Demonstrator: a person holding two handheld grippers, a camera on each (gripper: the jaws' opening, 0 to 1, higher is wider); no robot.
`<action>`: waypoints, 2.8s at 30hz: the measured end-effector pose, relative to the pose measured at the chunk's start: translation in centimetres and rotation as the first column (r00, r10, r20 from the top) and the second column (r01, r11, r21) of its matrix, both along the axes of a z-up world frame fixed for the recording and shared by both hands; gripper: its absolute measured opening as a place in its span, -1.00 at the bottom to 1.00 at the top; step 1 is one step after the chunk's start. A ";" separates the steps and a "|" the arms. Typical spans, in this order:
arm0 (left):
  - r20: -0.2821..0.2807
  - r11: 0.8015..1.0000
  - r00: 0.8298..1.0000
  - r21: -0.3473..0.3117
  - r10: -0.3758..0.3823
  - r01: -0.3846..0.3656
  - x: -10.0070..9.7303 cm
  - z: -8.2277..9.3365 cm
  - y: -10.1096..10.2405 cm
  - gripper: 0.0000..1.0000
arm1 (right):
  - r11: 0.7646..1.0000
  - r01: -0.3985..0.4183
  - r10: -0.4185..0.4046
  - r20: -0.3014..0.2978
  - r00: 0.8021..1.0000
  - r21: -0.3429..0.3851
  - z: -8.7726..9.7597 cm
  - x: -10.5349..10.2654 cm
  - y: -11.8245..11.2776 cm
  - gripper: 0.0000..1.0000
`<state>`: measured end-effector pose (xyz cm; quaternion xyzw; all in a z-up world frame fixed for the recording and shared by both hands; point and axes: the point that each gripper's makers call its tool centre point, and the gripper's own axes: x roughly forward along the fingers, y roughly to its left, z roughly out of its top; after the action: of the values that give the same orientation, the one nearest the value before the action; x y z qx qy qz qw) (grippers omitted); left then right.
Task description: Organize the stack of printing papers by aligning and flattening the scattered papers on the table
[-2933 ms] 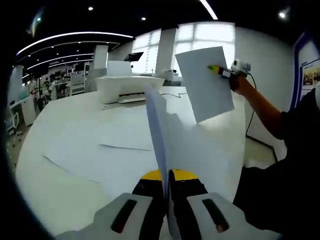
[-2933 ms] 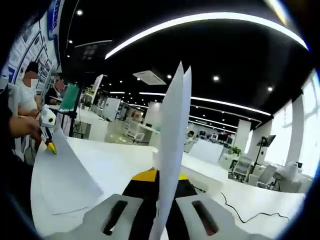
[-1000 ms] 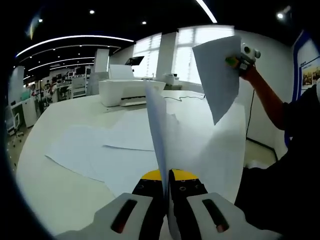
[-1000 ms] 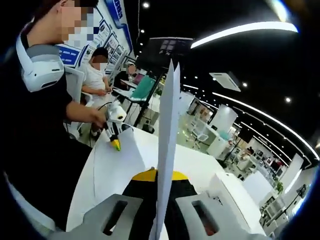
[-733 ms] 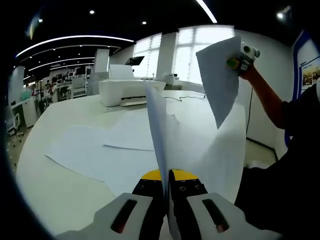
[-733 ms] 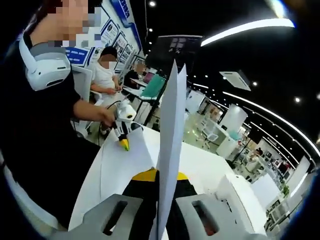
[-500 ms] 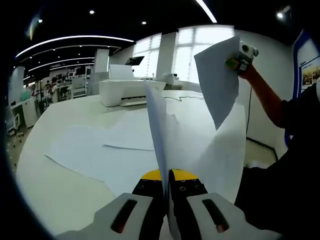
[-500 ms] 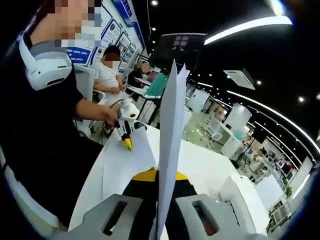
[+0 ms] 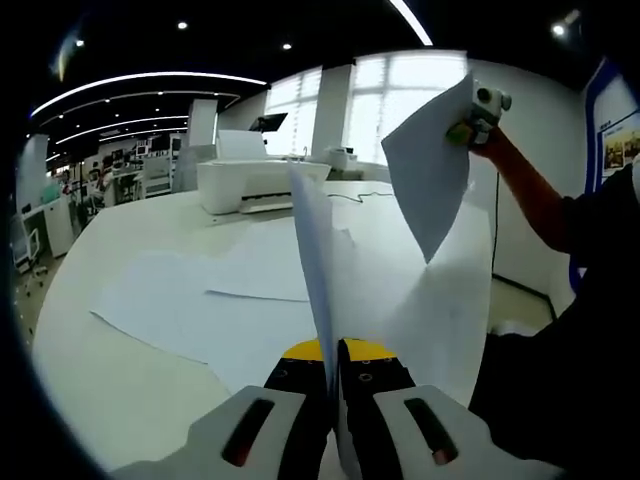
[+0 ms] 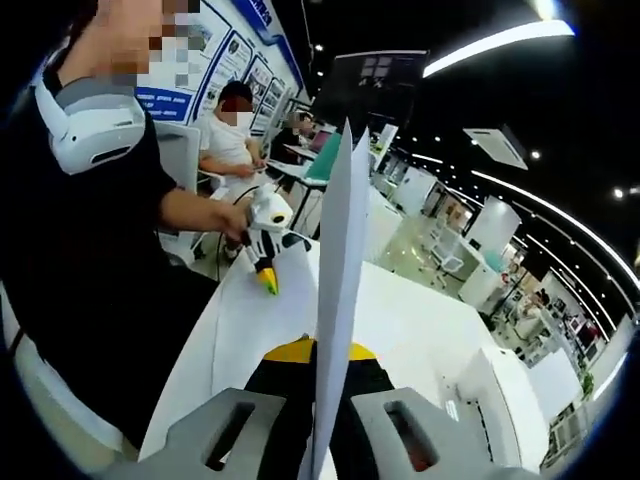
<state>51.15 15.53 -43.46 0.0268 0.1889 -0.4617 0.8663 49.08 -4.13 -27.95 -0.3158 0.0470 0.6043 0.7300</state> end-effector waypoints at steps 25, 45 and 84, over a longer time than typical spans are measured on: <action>0.075 0.998 0.996 0.017 -0.056 0.055 -1.0 1.3 -0.8 -0.87 | 0.982 -0.121 0.115 -0.051 0.992 -0.148 -3.4 -0.5 4.2 -1.00; 0.147 0.985 0.974 0.021 -0.173 0.172 -3.1 2.3 -3.2 -0.87 | 0.964 -0.122 0.105 -0.084 0.991 -0.237 -6.2 0.2 5.2 -1.00; 0.134 0.980 0.973 -0.031 -0.189 0.195 -2.9 2.4 -3.7 -0.87 | 0.925 -0.142 0.014 -0.342 0.939 -0.353 -12.7 0.6 7.3 -1.00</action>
<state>48.20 11.81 -41.11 0.0558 0.1182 -0.5445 0.8285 49.64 3.19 -40.70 -0.3433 0.2709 0.6579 0.6131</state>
